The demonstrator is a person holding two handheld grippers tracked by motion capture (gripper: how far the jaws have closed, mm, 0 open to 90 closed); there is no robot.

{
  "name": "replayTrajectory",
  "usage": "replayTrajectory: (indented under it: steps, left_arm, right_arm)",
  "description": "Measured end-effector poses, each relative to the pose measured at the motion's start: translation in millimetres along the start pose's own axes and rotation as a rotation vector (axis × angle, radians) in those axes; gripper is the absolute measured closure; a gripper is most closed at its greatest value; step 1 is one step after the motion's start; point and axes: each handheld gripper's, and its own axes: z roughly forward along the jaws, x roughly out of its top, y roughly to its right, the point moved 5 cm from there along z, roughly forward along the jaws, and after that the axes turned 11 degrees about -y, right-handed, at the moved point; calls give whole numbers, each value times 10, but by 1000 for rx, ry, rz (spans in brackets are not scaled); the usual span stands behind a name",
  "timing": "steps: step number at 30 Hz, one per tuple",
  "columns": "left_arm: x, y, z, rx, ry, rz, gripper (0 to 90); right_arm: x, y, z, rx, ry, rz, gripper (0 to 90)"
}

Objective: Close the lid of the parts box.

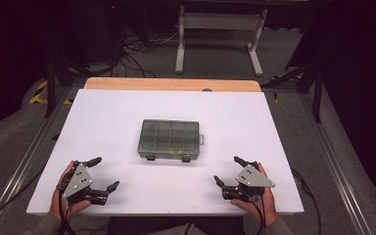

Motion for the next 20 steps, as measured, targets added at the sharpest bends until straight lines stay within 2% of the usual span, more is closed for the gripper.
replayTrajectory:
  steps: [6, 20]
  left_arm:
    - [4, 4, 2, 1, 1, -1, 53]
    - [7, 0, 5, 1, -4, -6, 55]
  right_arm:
    - [11, -4, -12, -2, 4, -10, 115]
    - [13, -4, -13, 7, 5, 1, 115]
